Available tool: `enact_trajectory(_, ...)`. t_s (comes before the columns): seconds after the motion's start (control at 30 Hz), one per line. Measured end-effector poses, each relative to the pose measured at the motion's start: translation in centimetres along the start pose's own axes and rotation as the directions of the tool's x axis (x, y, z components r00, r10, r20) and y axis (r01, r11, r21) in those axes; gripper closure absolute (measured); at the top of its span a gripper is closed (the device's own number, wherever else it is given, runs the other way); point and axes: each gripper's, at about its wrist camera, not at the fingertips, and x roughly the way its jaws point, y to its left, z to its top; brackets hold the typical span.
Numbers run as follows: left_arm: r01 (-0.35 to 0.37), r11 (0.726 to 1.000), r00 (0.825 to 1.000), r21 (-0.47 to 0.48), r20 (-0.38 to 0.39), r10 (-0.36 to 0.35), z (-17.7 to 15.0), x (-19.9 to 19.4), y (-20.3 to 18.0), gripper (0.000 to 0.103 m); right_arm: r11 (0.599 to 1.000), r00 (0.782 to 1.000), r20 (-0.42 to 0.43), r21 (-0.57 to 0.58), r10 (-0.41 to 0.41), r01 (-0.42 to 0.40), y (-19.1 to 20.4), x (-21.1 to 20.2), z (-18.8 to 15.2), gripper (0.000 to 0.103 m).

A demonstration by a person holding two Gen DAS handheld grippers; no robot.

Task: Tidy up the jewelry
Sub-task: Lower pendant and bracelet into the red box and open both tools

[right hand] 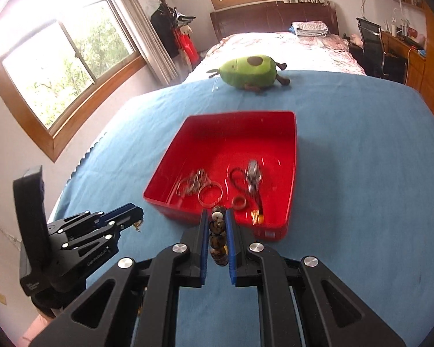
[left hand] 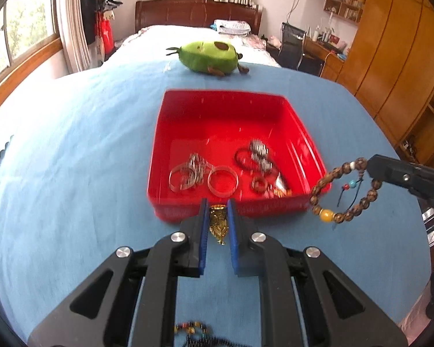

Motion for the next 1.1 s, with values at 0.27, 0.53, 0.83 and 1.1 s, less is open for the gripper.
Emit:
enact_trajectory(0.27, -0.009, 1.000, 1.000, -0.005, 0.009, 0.009, 3.6, 3.3, -0.3, 0.092, 0.999, 1.000, 0.012, 0.033, -0.023, 0.023, -1.6, 3.7, 3.7, 0.092)
enact_trajectory(0.53, -0.020, 1.000, 0.998, -0.010, -0.058, 0.020, 5.5, 9.4, -0.1, 0.092, 0.996, 0.996, -0.056, 0.065, -0.063, 0.066, -4.1, 10.0, 5.0, 0.092)
enact_trajectory(0.83, -0.047, 0.999, 0.993, -0.006, -0.111, 0.046, 5.6, 13.1, 0.4, 0.090, 0.995, 0.992, -0.102, 0.058, -0.079, 0.085, -5.0, 13.2, 4.0, 0.089)
enact_trajectory(1.1, -0.066, 0.998, 0.995, -0.008, -0.071, 0.066, 4.3, 10.9, 0.9, 0.076, 0.992, 0.991, -0.066, 0.042, -0.118, 0.121, -3.8, 11.4, 1.6, 0.080)
